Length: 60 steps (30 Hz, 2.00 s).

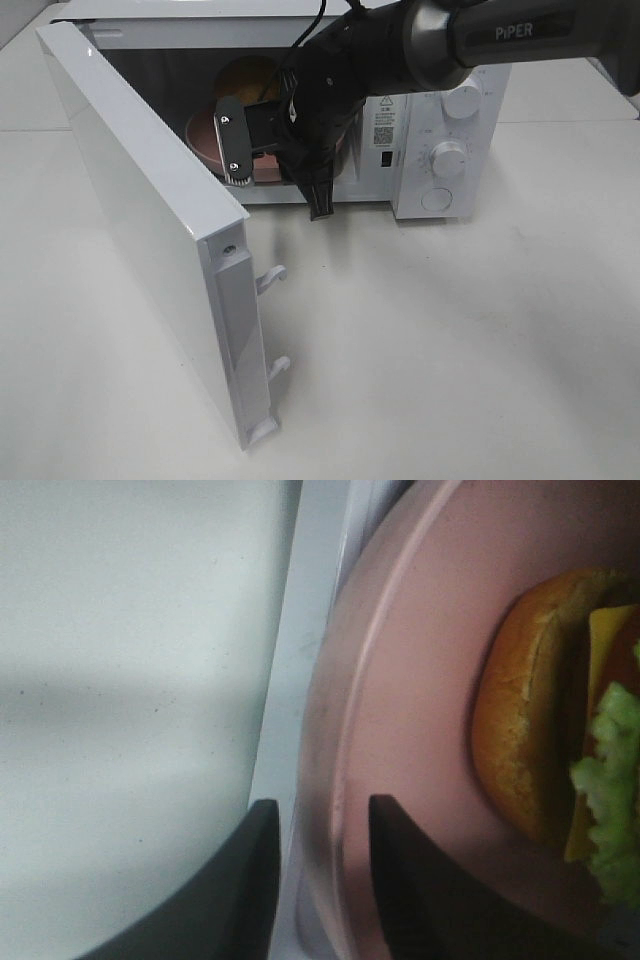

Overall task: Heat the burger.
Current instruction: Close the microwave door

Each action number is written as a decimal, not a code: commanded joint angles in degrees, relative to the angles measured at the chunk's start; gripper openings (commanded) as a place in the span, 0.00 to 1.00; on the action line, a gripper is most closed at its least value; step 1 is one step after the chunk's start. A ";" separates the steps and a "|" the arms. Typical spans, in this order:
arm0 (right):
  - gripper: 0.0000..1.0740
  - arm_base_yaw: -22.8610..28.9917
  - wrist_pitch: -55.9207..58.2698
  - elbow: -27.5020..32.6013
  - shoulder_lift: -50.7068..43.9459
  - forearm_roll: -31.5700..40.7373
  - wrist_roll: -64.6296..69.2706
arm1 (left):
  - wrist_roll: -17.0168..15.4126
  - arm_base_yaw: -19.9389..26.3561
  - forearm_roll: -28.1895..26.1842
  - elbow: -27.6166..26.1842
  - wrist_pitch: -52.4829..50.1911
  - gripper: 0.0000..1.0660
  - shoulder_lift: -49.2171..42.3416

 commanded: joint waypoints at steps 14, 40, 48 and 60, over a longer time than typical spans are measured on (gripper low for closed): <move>0.40 0.74 -3.78 11.69 -7.62 -0.40 0.40 | 0.00 0.06 0.00 0.11 -0.46 0.92 -1.20; 0.71 -0.80 -10.94 37.13 -29.34 2.46 2.98 | 0.00 0.06 0.00 0.11 -0.46 0.92 -1.20; 0.72 -0.80 -9.51 41.48 -36.21 2.41 19.60 | 0.00 0.06 0.00 0.11 -0.46 0.92 -1.20; 0.74 -4.07 14.44 41.77 -45.49 2.46 46.12 | 0.00 0.06 0.00 0.11 -0.46 0.92 -1.20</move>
